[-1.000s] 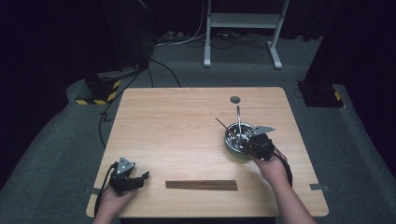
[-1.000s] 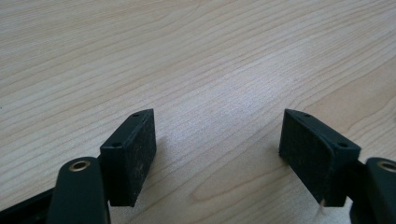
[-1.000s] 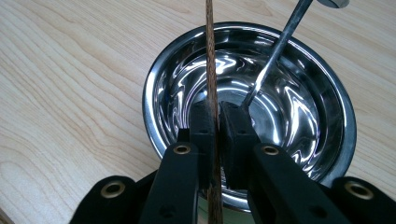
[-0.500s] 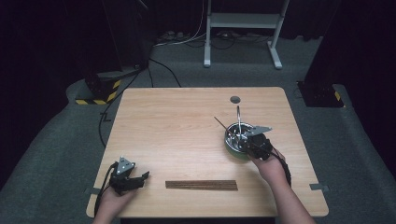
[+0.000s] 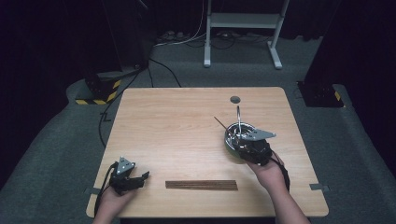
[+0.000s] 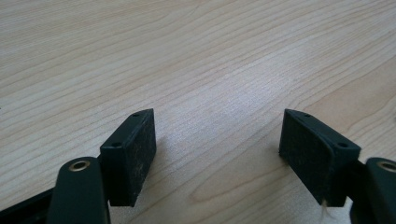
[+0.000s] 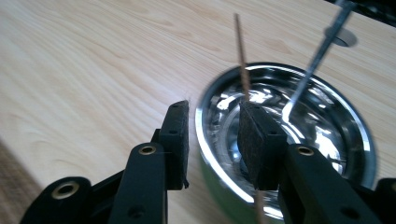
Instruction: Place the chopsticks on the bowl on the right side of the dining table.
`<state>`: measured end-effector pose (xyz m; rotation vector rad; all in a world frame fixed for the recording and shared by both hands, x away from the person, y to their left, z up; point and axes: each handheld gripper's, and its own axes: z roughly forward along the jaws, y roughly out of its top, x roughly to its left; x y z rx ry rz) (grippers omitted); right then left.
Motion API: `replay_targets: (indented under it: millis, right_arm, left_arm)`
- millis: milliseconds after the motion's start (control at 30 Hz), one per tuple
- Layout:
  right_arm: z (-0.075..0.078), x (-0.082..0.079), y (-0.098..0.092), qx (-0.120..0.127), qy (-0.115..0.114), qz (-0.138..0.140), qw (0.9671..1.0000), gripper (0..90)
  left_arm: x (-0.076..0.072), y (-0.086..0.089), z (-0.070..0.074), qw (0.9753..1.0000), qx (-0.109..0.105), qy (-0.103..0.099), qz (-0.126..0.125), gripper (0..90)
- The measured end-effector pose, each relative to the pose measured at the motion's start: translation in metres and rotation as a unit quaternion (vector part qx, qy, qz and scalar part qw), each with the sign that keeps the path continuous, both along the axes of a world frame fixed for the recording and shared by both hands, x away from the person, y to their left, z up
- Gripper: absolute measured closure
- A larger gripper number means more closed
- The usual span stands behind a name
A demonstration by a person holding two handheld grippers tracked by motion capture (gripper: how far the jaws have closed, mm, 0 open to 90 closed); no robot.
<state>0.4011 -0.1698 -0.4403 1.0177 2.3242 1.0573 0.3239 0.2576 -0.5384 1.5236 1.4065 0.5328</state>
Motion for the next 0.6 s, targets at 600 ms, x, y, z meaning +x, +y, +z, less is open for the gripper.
replay_targets:
  millis: [600]
  right_arm:
    - [-0.066,-0.058,0.022,0.040,0.027,0.038,0.9981,62.6]
  left_arm:
    - [0.000,0.000,0.000,1.0000,0.004,0.002,-0.002,27.1]
